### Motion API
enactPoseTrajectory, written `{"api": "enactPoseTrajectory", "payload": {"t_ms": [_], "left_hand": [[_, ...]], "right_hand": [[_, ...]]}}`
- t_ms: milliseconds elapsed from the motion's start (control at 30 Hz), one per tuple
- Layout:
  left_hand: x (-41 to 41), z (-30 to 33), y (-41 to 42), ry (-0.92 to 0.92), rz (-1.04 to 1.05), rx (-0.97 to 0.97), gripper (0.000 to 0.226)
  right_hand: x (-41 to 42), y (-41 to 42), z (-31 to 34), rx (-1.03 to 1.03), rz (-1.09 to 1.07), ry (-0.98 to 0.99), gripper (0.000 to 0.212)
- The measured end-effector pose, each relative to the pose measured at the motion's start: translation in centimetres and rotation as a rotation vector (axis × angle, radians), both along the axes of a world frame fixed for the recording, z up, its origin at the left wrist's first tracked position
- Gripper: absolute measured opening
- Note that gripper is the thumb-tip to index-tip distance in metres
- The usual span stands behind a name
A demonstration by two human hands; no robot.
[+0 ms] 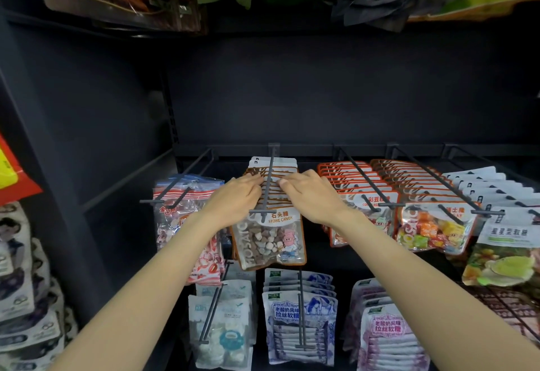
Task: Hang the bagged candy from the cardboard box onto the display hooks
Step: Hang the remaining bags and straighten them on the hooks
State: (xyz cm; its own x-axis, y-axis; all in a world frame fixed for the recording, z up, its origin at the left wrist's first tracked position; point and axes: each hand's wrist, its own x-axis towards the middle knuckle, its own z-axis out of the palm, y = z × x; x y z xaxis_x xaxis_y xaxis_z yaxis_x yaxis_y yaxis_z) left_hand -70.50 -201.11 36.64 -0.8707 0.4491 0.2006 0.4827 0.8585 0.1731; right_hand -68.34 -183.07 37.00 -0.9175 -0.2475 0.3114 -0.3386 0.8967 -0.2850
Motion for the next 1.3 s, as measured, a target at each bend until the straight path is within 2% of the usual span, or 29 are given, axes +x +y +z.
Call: {"api": "enactPoseTrajectory", "payload": {"t_ms": [233, 400, 533, 667, 900, 1067, 1200, 1300], "left_hand": [[0.2, 0.0, -0.3, 0.034, -0.023, 0.013, 0.047], [-0.7, 1.8, 0.4, 0.114, 0.081, 0.177, 0.042], [-2.5, 2.7, 0.8, 0.156, 0.114, 0.081, 0.04], [-2.9, 2.9, 0.9, 0.148, 0.099, -0.035, 0.041], [-2.9, 2.7, 0.1, 0.135, 0.045, -0.053, 0.051], [-3.0, 2.6, 0.2, 0.125, 0.017, -0.006, 0.047], [-2.9, 2.3, 0.2, 0.121, 0.017, 0.024, 0.044], [-3.0, 2.1, 0.0, 0.121, 0.018, 0.043, 0.044]], "right_hand": [[-0.1, 0.1, 0.3, 0.068, 0.017, -0.015, 0.045], [-1.7, 0.0, 1.0, 0.035, -0.02, 0.048, 0.036], [-2.6, -0.4, 1.9, 0.099, -0.046, -0.054, 0.043], [-2.8, -0.4, 1.8, 0.145, -0.037, -0.04, 0.043], [-2.8, -0.1, 1.8, 0.123, -0.017, -0.027, 0.043], [-3.3, 0.0, 2.0, 0.101, -0.056, 0.03, 0.044], [-4.7, -0.3, 2.3, 0.059, -0.121, 0.14, 0.028], [-5.7, -0.9, 2.8, 0.022, -0.143, 0.13, 0.016]]}}
